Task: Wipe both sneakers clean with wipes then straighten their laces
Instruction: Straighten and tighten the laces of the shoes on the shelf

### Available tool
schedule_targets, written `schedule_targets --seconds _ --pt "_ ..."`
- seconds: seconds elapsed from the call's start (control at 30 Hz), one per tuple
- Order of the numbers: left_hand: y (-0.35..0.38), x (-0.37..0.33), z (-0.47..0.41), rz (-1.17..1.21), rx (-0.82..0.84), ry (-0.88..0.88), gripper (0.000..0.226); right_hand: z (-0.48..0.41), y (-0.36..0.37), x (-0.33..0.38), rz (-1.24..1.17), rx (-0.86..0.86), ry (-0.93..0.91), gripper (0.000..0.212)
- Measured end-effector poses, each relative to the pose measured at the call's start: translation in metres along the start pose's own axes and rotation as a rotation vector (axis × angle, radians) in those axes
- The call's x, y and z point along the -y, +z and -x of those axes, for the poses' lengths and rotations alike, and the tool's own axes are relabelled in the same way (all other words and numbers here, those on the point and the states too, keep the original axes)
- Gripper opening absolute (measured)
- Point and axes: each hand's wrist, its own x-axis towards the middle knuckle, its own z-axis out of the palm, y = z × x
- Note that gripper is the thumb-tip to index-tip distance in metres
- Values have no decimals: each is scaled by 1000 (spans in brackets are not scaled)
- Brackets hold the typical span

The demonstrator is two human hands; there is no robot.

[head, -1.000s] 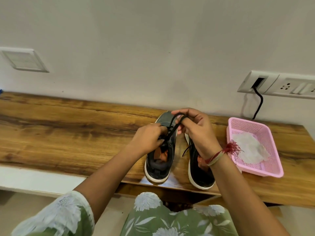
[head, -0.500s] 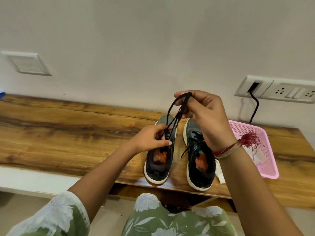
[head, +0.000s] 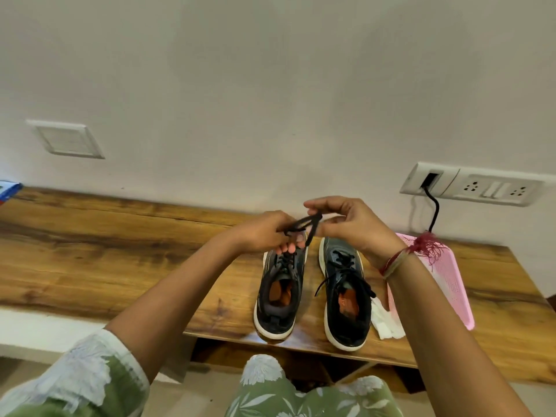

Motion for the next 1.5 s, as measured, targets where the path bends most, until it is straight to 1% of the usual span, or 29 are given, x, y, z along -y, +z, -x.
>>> schedule_targets --seconds 0.07,0.17,0.2,0.27,0.33,0.47,0.57,0.6,0.67,0.73,0.77,0.9,0.97,1.03,1.13,1.23,1.37,1.43,1.5 --pt "-11 -13 1 -37 -29 18 24 -1 -2 -8 76 58 67 45" --pt "-22 -30 2 -109 -31 59 25 -1 8 -19 158 87 132 37" --pt "-24 -35 3 -121 -31 73 26 -1 15 -22 156 90 158 35" --pt "-29 -44 4 -112 -37 89 28 -3 31 -27 77 98 187 30" --pt "-34 -52 5 -118 -45 110 29 -5 43 -28 35 91 165 18" --pt "-48 -69 11 -153 -68 132 25 -8 42 -15 -11 27 76 18" --pt "-59 -83 15 -126 -86 125 26 -5 33 5 -99 -5 -3 9" --pt "-61 -87 16 -127 -79 122 26 -4 30 11 -98 -6 -33 10" --pt "-64 -95 17 -163 -65 121 20 -5 26 21 -34 -19 -78 19" --pt "-65 -102 19 -207 -52 117 21 -7 23 31 -5 -46 -117 18" --pt "-66 -106 20 -206 -43 122 23 -7 21 34 -32 -52 -134 16" --pt "-72 -122 25 -103 -46 178 24 1 10 44 -256 12 -213 14" --pt "-73 -128 25 -52 -90 193 25 4 6 44 -372 26 -234 13" --pt "-75 -130 23 -5 -154 191 26 5 3 45 -441 -5 -221 17" --pt "-76 -130 21 66 -189 170 29 5 -2 51 -498 -60 -227 20" --pt "-78 -128 21 163 -230 163 28 5 -7 57 -503 -72 -254 25" --pt "-84 -123 18 428 -322 121 18 4 -10 61 -479 -120 -266 22" --pt "-86 -121 19 547 -334 95 13 3 -12 61 -509 -160 -272 19" --pt "-86 -117 21 617 -328 95 8 2 -11 61 -536 -210 -274 18"
